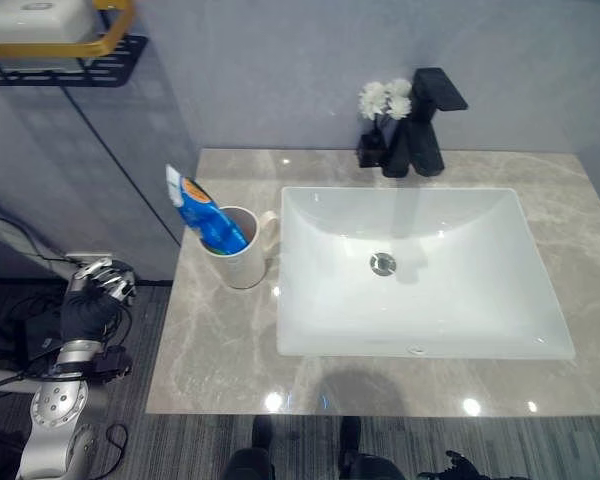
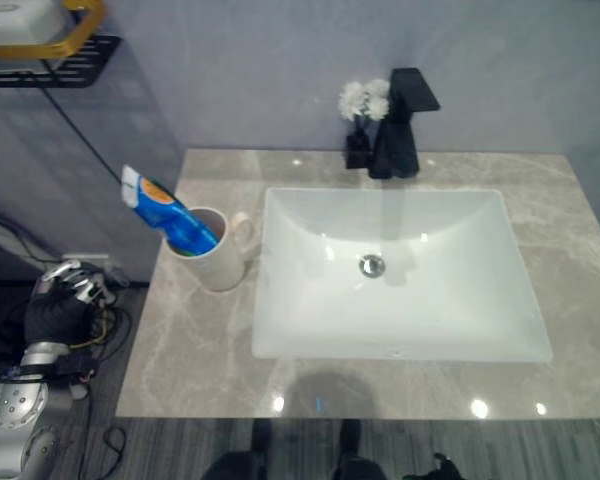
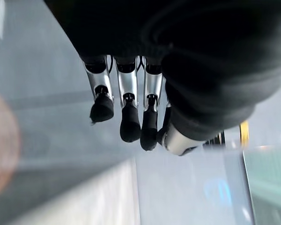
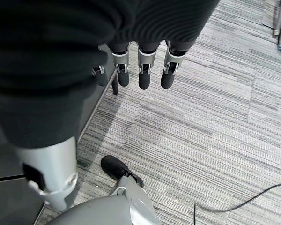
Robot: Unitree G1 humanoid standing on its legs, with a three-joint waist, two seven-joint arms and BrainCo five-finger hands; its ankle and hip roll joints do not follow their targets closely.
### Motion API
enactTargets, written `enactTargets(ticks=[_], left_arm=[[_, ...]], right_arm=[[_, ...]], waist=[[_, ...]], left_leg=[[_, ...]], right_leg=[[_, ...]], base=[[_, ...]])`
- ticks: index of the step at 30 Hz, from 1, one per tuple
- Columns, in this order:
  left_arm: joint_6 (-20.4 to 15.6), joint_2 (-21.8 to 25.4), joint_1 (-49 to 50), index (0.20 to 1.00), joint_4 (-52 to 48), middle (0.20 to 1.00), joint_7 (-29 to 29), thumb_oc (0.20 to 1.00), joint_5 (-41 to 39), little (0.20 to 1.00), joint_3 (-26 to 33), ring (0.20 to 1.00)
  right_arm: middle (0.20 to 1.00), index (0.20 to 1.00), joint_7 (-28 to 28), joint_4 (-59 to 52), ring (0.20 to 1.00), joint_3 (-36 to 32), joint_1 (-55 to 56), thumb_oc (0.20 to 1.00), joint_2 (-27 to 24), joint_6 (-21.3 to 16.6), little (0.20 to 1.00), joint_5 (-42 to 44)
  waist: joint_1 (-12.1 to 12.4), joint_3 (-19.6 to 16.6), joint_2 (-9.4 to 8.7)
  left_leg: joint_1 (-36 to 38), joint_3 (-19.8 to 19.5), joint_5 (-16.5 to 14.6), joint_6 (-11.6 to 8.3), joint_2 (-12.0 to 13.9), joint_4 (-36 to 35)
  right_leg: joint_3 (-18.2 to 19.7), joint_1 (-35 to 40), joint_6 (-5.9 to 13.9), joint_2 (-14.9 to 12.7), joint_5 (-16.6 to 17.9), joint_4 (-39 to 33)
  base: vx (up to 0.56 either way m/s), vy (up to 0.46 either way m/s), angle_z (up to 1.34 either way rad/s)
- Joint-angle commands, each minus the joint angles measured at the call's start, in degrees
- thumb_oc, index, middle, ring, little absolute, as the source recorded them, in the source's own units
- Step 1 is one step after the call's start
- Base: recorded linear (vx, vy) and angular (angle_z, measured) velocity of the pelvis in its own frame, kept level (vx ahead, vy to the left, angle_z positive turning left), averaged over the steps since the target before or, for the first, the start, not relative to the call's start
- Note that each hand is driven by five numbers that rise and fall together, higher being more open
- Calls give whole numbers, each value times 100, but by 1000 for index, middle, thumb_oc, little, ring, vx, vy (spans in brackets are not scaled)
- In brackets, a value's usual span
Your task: Put brush and paste in cup on sink, flatten towel.
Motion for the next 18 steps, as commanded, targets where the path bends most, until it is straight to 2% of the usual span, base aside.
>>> enactTargets(ticks=[1, 4, 6, 9, 11, 12, 15, 18], left_arm=[[-361, 28, -25, 200, -50, 200, 259, 200, 232, 200, 458, 200], [-341, 49, 118, 200, -104, 200, 155, 200, 114, 200, 495, 200], [-283, 224, 288, 200, -431, 200, -289, 200, -305, 200, 391, 200], [-120, 791, 640, 200, -977, 200, -1180, 200, -1187, 200, 256, 200], [83, 1553, 1008, 200, -1375, 200, -1793, 200, -1618, 200, 285, 200], [84, 1560, 1023, 200, -1379, 200, -1799, 200, -1626, 200, 300, 200], [393, 2951, 1549, 200, -1937, 200, -2622, 200, -2125, 200, 320, 200], [443, 3657, 1614, 200, -2107, 200, -2982, 200, -2303, 200, 332, 200]], right_arm=[[1000, 1000, -37, -25, 1000, 134, -195, 1000, -53, -69, 1000, 210], [1000, 1000, -34, -218, 1000, 181, -297, 1000, -96, -117, 1000, 300], [1000, 1000, 0, -347, 1000, 260, -414, 1000, -163, -128, 1000, 331], [1000, 1000, 145, -452, 1000, 395, -552, 1000, -317, -147, 1000, 211], [1000, 1000, 235, -461, 1000, 453, -593, 1000, -421, -143, 1000, 76], [1000, 1000, 235, -461, 1000, 457, -592, 1000, -412, -143, 1000, 75], [1000, 1000, 373, -358, 1000, 612, -722, 1000, -525, -187, 1000, -203], [1000, 1000, 437, -209, 1000, 710, -754, 1000, -503, -223, 1000, -304]], waist=[[81, -235, -217], [130, -242, -230], [181, -235, -225], [226, -229, -177], [217, -232, -106], [214, -234, -114], [169, -213, 21], [143, -208, 100]], left_leg=[[-272, -74, -82, 50, -146, 357], [-249, -112, -64, 33, -121, 324], [-248, -135, -63, 19, -101, 337], [-244, -157, -63, 6, -71, 361], [-240, -164, -59, -6, -58, 370], [-236, -162, -62, -7, -57, 370], [-235, -121, -51, -31, -47, 388], [-198, -67, -33, -47, -26, 353]], right_leg=[[229, 96, 287, -301, 67, 84], [197, 134, 283, -282, 48, 70], [194, 158, 283, -267, 38, 67], [207, 186, 277, -252, 20, 65], [227, 186, 286, -243, 10, 71], [228, 189, 286, -242, 8, 70], [313, 151, 304, -238, 31, 93], [381, 113, 325, -237, 43, 126]], base=[[14, -40, 15], [16, -56, 9], [-10, -49, 8], [-19, -36, 7], [0, 0, 0], [0, 0, 0], [-30, -2, 0], [-23, -3, -7]])
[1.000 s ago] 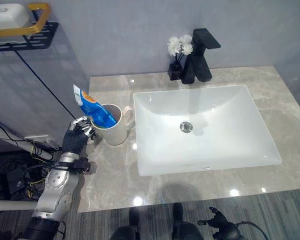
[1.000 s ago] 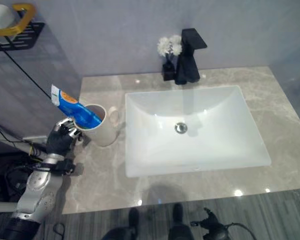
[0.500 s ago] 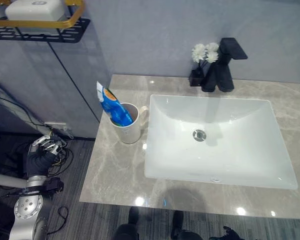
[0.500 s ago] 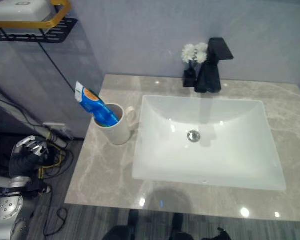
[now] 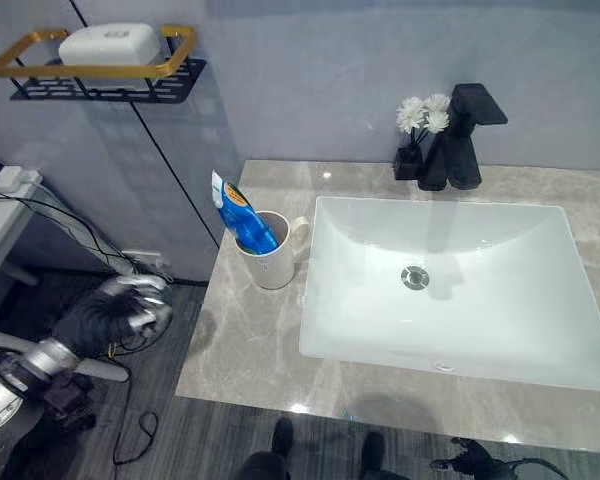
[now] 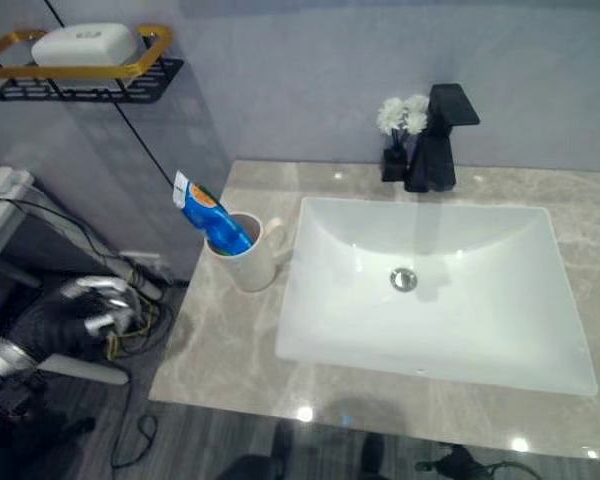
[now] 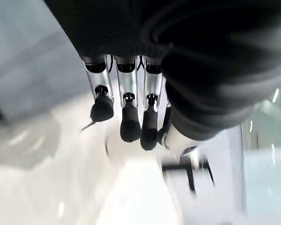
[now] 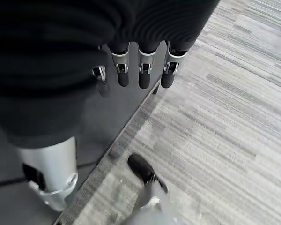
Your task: Put brush and paste in cup on sink, flatten towel.
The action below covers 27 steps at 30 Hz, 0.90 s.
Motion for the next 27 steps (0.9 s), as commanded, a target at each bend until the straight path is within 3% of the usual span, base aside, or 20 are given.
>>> enactTargets(ticks=[1, 6, 15, 23, 27], left_arm=[[-88, 327, -116, 200, 33, 200, -384, 200, -372, 200, 290, 200], [-23, 660, -76, 200, 61, 200, -518, 200, -518, 200, 372, 200], [-50, 513, -570, 200, 156, 200, -506, 200, -512, 200, -313, 200], [-112, 335, -2216, 200, 500, 200, -381, 200, -206, 200, -2023, 200], [-141, 343, -2595, 200, 616, 200, -356, 200, -107, 200, -2444, 200]], right_arm=[[1000, 1000, 89, 58, 1000, 291, -482, 1000, 67, -199, 1000, -122], [1000, 1000, 168, -10, 1000, 391, -342, 1000, 75, -207, 1000, -125], [1000, 1000, 137, -133, 1000, 426, -280, 1000, 69, -241, 1000, -69], [1000, 1000, 103, -294, 1000, 604, -278, 1000, -3, -208, 1000, -58], [1000, 1000, 83, -343, 1000, 587, -270, 1000, -29, -203, 1000, 59]], waist=[[-94, 91, -358], [-159, 64, -322], [-293, 123, -326], [-601, 110, -351], [-742, 82, -362]], left_leg=[[-116, 66, -91, -14, -11, 342], [-57, 140, -94, -14, 7, 295], [-43, 255, -163, 27, -18, 294], [37, 455, -189, 26, -4, 183], [106, 538, -202, 21, 25, 112]], right_leg=[[484, 113, 299, -238, 60, 101], [545, 102, 327, -254, 83, 97], [728, -52, 360, -293, 118, 157], [917, -139, 370, -287, 134, 156], [1012, -170, 368, -261, 154, 122]], base=[[-11, 0, -13], [2, 2, -7], [-2, 13, -6], [29, 15, -12], [38, 2, -8]])
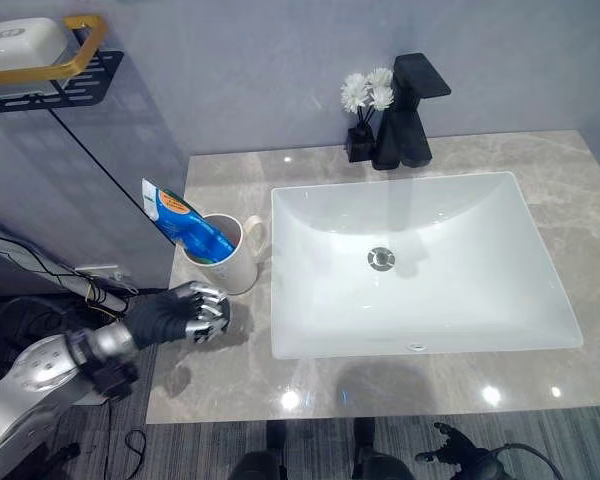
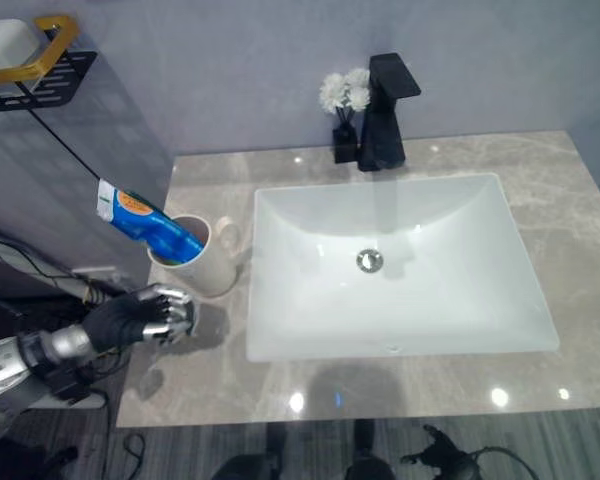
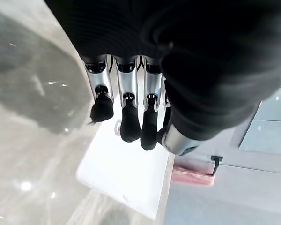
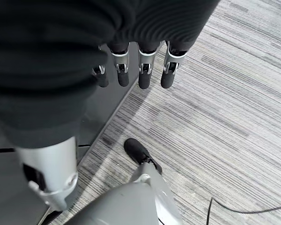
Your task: Put brush and paste in cup on sink, flatten towel.
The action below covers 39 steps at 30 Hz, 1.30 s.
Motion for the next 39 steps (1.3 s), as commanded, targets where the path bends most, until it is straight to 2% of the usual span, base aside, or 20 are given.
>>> enactTargets(ticks=[1, 9, 19, 28, 39], left_arm=[[-301, -27, -282, 200, 37, 200, 33, 200, 122, 200, -130, 200], [-298, -65, -399, 200, 296, 200, 14, 200, 258, 200, -355, 200], [-308, 185, -266, 200, 602, 200, 7, 200, 415, 200, -309, 200], [-402, 167, -365, 200, 703, 200, 156, 200, 608, 200, -322, 200], [-590, -104, -833, 200, 978, 200, 412, 200, 700, 200, -278, 200]], right_arm=[[1000, 1000, -34, -16, 1000, 212, -112, 1000, -93, -18, 1000, 160], [1000, 1000, -19, 46, 1000, 241, -42, 1000, -88, 6, 1000, 133], [1000, 1000, -6, -113, 1000, 349, -69, 1000, -151, -10, 1000, 140], [1000, 1000, -43, -522, 1000, 452, -169, 1000, -194, -96, 1000, 300], [1000, 1000, -58, -770, 1000, 511, -178, 1000, -187, -148, 1000, 288]], waist=[[-158, -228, -188], [-272, -220, -245], [-302, -78, -369], [-299, 53, -580], [-356, 300, -743]], left_leg=[[51, 86, -196, 27, 5, 180], [110, 219, -204, 3, 68, 133], [-14, 250, -245, -17, 156, 285], [-226, 224, -443, -1, 210, 691], [-891, 62, -893, 3, 294, 1865]], right_leg=[[562, 51, 399, -287, 31, 108], [695, 0, 382, -197, 22, 83], [741, -151, 358, -106, -29, 213], [746, -254, 332, -60, -130, 435], [644, -838, 359, 51, -519, 1540]], base=[[28, -3, -20], [22, -12, -9], [5, -6, -4], [0, 0, 0], [-52, 1, 0]])
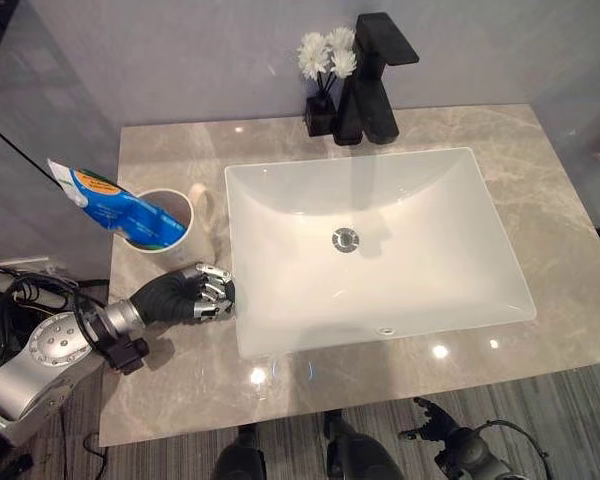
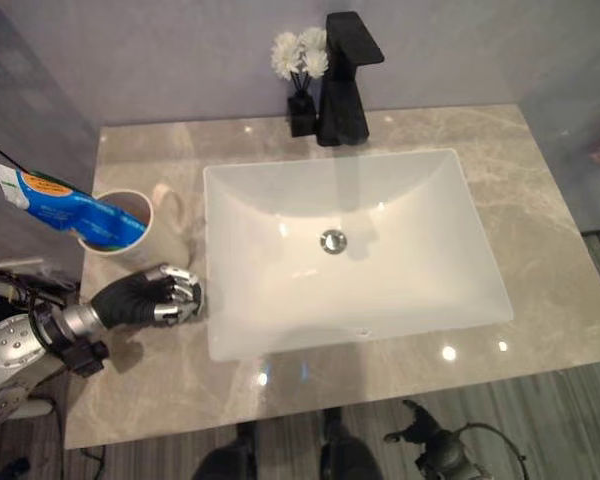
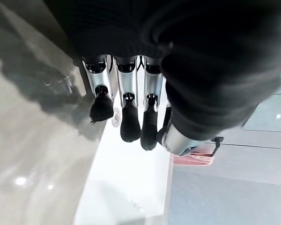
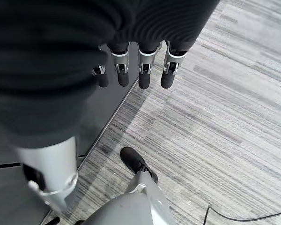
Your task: Put brush and paste in cup on sink, flatten towel.
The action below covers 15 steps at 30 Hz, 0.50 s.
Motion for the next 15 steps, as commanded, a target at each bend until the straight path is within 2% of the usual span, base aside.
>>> enactTargets(ticks=[1, 8, 12, 15], left_arm=[[-52, -103, 203, 200, 349, 200, 229, 200, 178, 200, 165, 200], [-49, -236, 145, 200, 445, 200, 304, 200, 130, 200, 264, 200], [-38, -259, 44, 200, 517, 200, 306, 200, 133, 200, 159, 200], [-7, -209, 79, 200, 366, 200, 218, 200, 120, 200, 67, 200]], right_arm=[[1000, 1000, -54, -75, 1000, 94, -12, 1000, -133, -92, 1000, 159], [1000, 1000, -27, -40, 1000, 10, 131, 1000, -80, -72, 1000, 111], [1000, 1000, 6, -24, 1000, 86, 140, 1000, -29, -58, 1000, 76], [1000, 1000, 1, 67, 1000, 166, 38, 1000, 59, -36, 1000, 62]], waist=[[-161, -55, -77], [-164, -106, -160], [-161, -127, -225], [-127, -145, -245]], left_leg=[[-354, -208, -708, 89, 114, 1419], [-460, -295, -839, 98, 132, 1622], [-419, -283, -841, 95, 150, 1570], [-264, -202, -746, 119, 109, 1291]], right_leg=[[353, -344, 456, -191, -661, 1510], [262, -376, 500, -213, -708, 1684], [297, -343, 522, -209, -645, 1607], [360, -235, 550, -211, -455, 1353]], base=[[0, 0, 0], [-1, 5, 5], [0, 6, 1], [0, 12, 0]])
